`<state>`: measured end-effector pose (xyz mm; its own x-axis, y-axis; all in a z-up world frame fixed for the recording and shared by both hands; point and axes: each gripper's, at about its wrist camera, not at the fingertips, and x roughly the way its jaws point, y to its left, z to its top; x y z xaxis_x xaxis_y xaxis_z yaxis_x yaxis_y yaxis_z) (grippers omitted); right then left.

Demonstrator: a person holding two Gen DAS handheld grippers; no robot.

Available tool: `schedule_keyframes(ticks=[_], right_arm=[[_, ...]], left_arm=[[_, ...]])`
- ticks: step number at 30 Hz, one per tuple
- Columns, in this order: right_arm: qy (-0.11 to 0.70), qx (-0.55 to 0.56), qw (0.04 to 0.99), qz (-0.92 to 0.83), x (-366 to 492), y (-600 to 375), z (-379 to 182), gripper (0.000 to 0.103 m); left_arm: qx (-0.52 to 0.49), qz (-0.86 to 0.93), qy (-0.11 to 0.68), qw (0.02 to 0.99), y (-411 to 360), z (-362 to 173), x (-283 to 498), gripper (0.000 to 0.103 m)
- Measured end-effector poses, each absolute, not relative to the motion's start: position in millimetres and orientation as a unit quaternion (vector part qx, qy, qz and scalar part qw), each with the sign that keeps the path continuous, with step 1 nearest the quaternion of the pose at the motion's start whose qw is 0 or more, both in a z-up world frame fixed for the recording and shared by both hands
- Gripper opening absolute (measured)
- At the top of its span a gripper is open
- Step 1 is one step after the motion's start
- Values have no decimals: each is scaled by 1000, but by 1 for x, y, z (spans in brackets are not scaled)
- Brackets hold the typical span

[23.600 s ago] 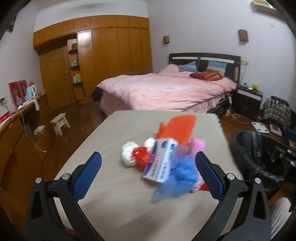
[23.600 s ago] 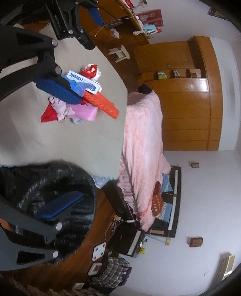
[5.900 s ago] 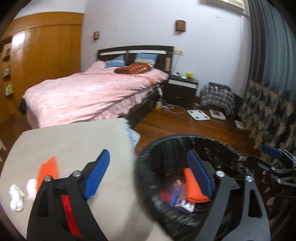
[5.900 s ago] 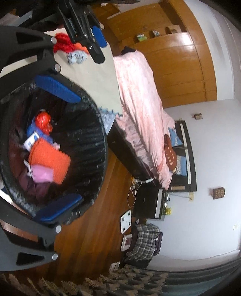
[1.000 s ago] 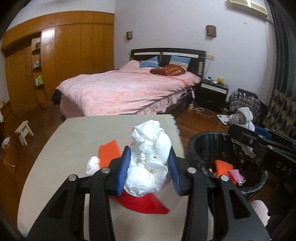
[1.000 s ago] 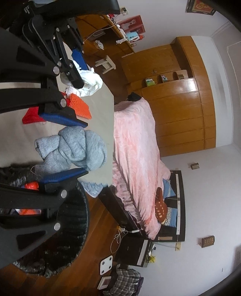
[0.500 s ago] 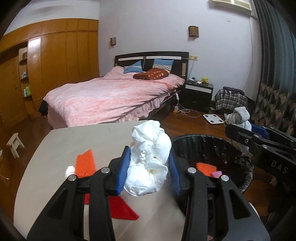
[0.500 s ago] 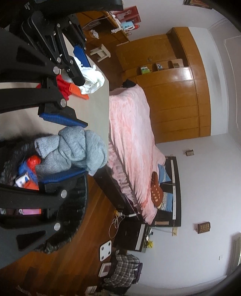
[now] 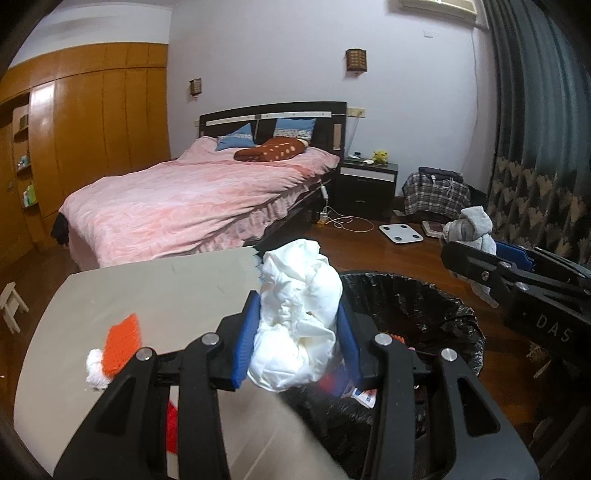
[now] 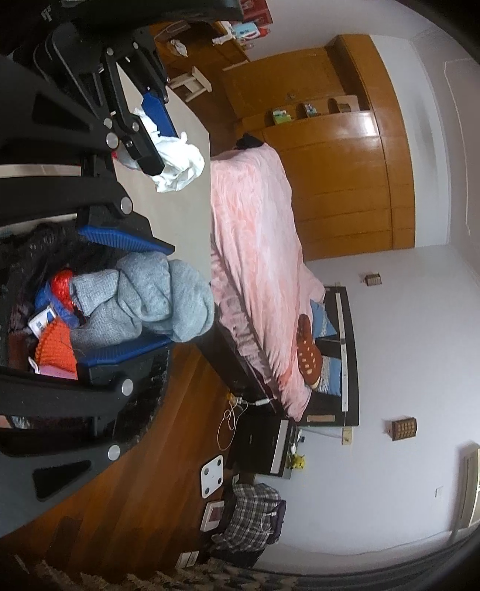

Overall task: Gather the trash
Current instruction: 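Carry the white tissue and grey-blue cloth over the bin with both tools, then open both tools to drop the tissue and cloth into the bin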

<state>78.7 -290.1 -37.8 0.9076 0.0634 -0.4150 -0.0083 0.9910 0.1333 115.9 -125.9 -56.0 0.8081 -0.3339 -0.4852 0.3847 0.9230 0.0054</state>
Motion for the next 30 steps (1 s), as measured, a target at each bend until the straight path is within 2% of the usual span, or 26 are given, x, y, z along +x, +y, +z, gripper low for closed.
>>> schedule_keyframes(ticks=[20, 22, 24, 26, 27, 30], right_arm=[[257, 92, 961, -39, 108, -360, -88, 44], [260, 93, 960, -41, 111, -363, -91, 45], [265, 94, 959, -43, 114, -366, -94, 47], [264, 93, 959, -49, 116, -367, -94, 55], [263, 93, 959, -53, 115, -368, -94, 62], [257, 90, 960, -59, 113, -369, -91, 75]], left_arm=[[83, -243, 269, 928, -208, -100, 169, 40], [83, -253, 276, 924, -213, -105, 173, 41], [84, -262, 283, 919, -218, -110, 177, 50], [85, -269, 285, 916, -220, -114, 179, 59], [86, -270, 286, 915, -219, -115, 179, 62], [86, -264, 285, 917, -213, -116, 179, 71]])
